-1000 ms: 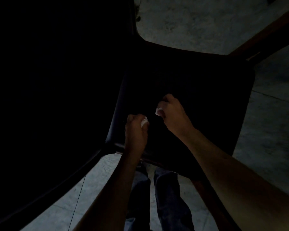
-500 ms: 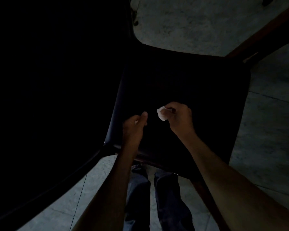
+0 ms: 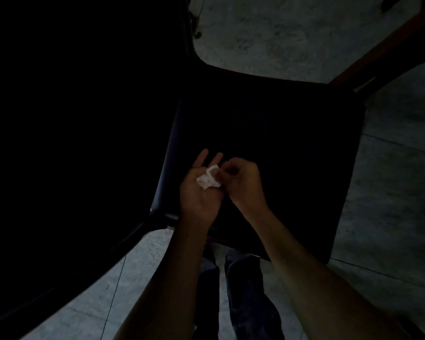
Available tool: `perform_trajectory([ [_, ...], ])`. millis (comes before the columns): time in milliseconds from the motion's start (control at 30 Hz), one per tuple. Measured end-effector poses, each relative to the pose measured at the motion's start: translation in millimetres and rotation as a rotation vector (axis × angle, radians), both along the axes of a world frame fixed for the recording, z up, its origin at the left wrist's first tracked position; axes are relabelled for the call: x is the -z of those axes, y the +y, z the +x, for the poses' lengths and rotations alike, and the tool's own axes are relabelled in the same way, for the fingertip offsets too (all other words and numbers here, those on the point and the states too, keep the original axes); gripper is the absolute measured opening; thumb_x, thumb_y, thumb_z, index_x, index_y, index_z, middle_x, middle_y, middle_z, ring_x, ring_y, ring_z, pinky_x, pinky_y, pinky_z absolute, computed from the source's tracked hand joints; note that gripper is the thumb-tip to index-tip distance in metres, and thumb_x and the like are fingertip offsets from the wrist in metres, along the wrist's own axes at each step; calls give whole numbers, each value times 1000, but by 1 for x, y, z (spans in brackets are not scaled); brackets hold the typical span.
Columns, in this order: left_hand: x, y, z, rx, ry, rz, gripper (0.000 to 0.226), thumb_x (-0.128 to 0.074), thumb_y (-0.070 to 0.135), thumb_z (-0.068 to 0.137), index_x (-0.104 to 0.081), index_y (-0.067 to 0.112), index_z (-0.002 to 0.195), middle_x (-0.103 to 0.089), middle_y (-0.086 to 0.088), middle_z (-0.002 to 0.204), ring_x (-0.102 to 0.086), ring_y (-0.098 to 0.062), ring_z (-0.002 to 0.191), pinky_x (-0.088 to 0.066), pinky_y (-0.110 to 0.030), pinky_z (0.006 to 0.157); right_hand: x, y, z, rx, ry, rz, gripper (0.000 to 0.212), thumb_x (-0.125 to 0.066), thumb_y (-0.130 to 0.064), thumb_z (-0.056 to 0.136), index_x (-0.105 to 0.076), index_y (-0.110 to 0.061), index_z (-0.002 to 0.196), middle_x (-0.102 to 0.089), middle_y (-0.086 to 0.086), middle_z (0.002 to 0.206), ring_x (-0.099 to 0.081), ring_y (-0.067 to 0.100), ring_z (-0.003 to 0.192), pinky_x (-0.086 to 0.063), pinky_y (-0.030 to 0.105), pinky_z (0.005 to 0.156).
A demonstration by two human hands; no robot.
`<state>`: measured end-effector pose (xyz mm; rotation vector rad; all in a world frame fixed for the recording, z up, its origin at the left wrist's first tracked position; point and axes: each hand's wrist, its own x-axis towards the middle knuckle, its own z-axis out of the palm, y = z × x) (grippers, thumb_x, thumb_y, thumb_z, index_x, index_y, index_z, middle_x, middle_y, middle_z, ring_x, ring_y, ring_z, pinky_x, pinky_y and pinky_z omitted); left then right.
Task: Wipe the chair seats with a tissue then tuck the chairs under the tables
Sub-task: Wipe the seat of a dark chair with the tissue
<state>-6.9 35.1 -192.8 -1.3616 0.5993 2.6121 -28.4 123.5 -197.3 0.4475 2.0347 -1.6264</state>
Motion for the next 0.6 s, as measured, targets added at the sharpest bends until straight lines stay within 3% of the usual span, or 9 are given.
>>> perform_trajectory([
  [67,-2,-1,-2,15,-12,13,47,-33,11,99,-42,6,145,-48,-26,139,-45,-39,133,-41,-47,105,-1,-3,1,-13,50,35,15,-75,-5,82,-66,8,82,-63,8,88,-62,24,90,-53,30,79],
  [133,-4,1,-3,69,-12,-37,40,-39,15,101,-49,6,139,-57,-22,130,-55,-33,123,-46,-39,101,0,-4,1,1,50,33,18,-77,-3,79,-66,-5,92,-59,10,106,-59,21,103,-50,18,85],
  [233,-1,4,-2,194,9,-255,30,-47,14,100,-61,13,126,-68,-13,121,-67,-24,109,-54,-33,89,3,-2,5,-16,0,51,50,-78,-4,79,-50,-18,118,-49,18,130,-61,22,109,-54,22,85],
  [300,4,5,1,256,17,-405,26,-51,10,97,-66,14,119,-72,-11,111,-69,-22,104,-54,-35,90,1,-1,6,-7,-30,-18,45,-73,2,82,-52,-17,117,-48,20,134,-61,27,110,-56,24,81],
  [367,7,3,2,325,0,-577,22,-56,10,96,-72,19,107,-74,-7,106,-69,-21,102,-56,-33,88,-2,2,8,-113,28,-11,34,-70,4,83,-62,-25,100,-51,21,133,-58,31,116,-53,38,95],
  [467,13,-3,1,431,-50,-841,19,-62,18,93,-74,31,91,-75,4,93,-71,-10,90,-56,-22,74,-5,10,15,-268,85,20,20,-73,-1,82,-74,-9,100,-56,5,125,-55,22,119,-46,34,103],
  [533,17,-7,-1,506,-94,-972,16,-65,23,91,-72,34,82,-74,7,82,-70,-7,78,-54,-22,69,-7,18,18,-185,71,23,18,-72,-3,84,-75,-11,99,-57,-6,113,-59,19,113,-49,36,100],
  [600,18,-11,-2,594,-127,-1072,17,-65,24,89,-69,34,77,-72,7,78,-68,-9,74,-53,-26,70,-10,24,17,-93,89,120,13,-70,-4,85,-73,-9,96,-57,-4,111,-61,17,106,-50,38,97],
])
